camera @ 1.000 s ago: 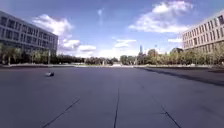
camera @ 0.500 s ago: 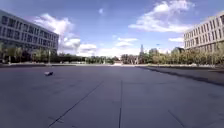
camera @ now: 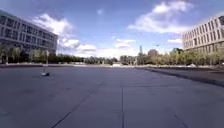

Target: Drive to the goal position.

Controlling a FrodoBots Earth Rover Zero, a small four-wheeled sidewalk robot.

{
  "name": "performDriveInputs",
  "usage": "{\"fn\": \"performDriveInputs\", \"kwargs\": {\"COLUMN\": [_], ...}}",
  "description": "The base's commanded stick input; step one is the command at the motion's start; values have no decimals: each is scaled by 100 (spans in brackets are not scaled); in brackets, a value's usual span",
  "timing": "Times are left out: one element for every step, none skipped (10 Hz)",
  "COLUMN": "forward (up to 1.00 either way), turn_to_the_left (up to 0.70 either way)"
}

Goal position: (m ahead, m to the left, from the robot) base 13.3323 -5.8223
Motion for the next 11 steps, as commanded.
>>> {"fn": "performDriveInputs", "kwargs": {"forward": [70, 70, 70, 70, 70, 70, 70, 70, 70, 70, 70], "turn_to_the_left": [0, 0, 0, 0, 0, 0, 0, 0, 0, 0, 0]}}
